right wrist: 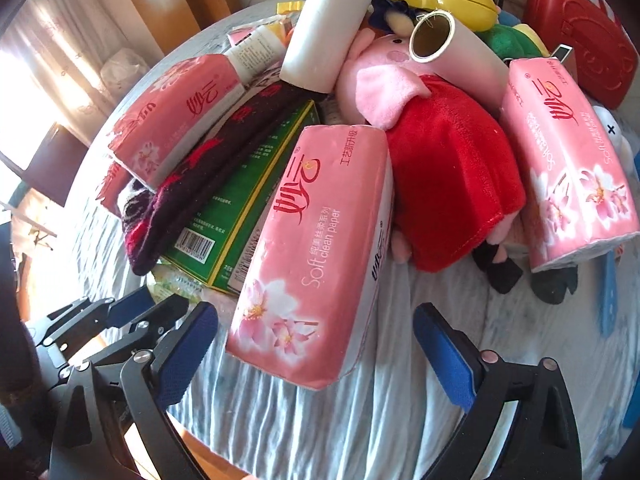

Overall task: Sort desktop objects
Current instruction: 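Grasp the wet-wipe pack with the left gripper while the right gripper grasps a pink tissue pack, then lift the wipe pack and tissue pack and carry both over the crate, then open both grippers to drop the wipe pack and tissue pack into the crate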

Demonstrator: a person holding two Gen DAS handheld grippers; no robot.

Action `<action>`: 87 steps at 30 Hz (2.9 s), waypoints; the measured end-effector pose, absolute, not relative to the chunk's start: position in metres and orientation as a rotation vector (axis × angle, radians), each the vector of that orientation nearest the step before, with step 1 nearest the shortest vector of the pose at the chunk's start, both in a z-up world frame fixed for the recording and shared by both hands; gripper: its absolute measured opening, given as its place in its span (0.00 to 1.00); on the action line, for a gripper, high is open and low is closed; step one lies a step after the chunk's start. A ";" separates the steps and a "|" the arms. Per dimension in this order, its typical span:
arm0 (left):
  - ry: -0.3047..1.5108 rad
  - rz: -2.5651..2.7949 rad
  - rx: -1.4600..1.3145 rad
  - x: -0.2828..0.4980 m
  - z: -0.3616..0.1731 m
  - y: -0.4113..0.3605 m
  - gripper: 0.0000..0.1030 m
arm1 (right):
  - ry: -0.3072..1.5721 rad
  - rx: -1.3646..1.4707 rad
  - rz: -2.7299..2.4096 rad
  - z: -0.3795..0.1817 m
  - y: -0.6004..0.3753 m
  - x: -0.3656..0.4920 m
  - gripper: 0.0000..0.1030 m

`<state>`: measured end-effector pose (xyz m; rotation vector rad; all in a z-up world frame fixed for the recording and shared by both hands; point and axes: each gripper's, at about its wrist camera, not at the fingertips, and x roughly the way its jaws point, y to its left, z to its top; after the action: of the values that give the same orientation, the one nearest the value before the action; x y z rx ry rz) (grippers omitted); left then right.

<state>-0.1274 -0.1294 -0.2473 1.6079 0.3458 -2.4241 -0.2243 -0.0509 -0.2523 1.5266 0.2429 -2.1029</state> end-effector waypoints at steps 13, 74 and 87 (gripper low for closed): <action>0.279 -2.504 1.613 -0.118 -0.237 -0.107 0.14 | 0.256 1.501 -2.122 -0.254 -0.040 -0.220 0.52; -0.061 -3.397 0.939 -0.215 0.067 0.358 0.14 | -0.108 0.643 -3.162 0.062 0.491 -0.174 0.49; -0.220 -3.387 1.123 -0.226 0.055 0.444 0.15 | -0.112 0.779 -3.295 0.036 0.575 -0.189 0.49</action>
<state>-0.2258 0.4441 0.0547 1.1225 -0.2199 -3.3875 -0.1892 0.5752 0.0363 0.7786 -0.1118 -3.2954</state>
